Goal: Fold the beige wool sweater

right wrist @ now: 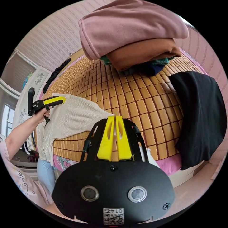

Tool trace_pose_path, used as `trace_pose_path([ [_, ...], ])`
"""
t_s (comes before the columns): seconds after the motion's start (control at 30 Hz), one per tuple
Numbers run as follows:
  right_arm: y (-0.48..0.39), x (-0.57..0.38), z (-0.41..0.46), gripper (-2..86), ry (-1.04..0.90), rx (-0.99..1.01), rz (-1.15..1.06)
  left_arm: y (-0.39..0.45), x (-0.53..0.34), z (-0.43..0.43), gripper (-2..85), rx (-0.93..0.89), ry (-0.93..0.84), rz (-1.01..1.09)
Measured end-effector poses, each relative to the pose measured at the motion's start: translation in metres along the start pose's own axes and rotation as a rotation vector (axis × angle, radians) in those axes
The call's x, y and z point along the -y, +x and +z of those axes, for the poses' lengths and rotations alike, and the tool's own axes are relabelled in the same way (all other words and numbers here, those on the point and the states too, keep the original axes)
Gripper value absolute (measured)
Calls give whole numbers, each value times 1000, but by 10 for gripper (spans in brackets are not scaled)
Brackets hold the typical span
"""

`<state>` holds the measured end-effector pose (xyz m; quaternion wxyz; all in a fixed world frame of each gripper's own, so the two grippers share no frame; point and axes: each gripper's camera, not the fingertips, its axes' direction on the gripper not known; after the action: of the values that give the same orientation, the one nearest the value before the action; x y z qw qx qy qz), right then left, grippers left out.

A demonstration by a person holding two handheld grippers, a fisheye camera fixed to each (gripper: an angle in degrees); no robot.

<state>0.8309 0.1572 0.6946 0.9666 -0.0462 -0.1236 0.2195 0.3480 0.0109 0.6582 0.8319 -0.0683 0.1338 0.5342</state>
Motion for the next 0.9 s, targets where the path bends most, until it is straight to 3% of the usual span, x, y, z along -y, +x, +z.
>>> trace_pose_path([
  [0.13, -10, 0, 2, 13, 48, -17, 49, -22, -14, -21, 21, -82, -18, -48],
  [0.2, -16, -2, -1, 24, 82, -35, 62, -33, -34, -51, 17, -58, 77, -72],
  [0.27, -35, -1, -6, 47, 152, -54, 36, -41, -69, -86, 12, -21, 195, -103],
  [0.4, -91, 10, -2, 60, 179, -87, -128, -63, -189, -154, 10, -7, 245, -191],
  [0.5, -170, 19, 10, 59, 153, -74, -361, -92, -307, -198, 11, 71, 273, -377],
  [0.63, -315, 20, 49, 57, 58, 94, -686, -140, -462, -234, 18, 229, 140, -687],
  [0.8, -480, 22, 104, 77, -96, 402, -851, -182, -568, -249, 27, 294, 110, -879],
  [0.9, -585, 22, 135, 97, -199, 492, -956, -207, -600, -242, 46, 220, 146, -957],
])
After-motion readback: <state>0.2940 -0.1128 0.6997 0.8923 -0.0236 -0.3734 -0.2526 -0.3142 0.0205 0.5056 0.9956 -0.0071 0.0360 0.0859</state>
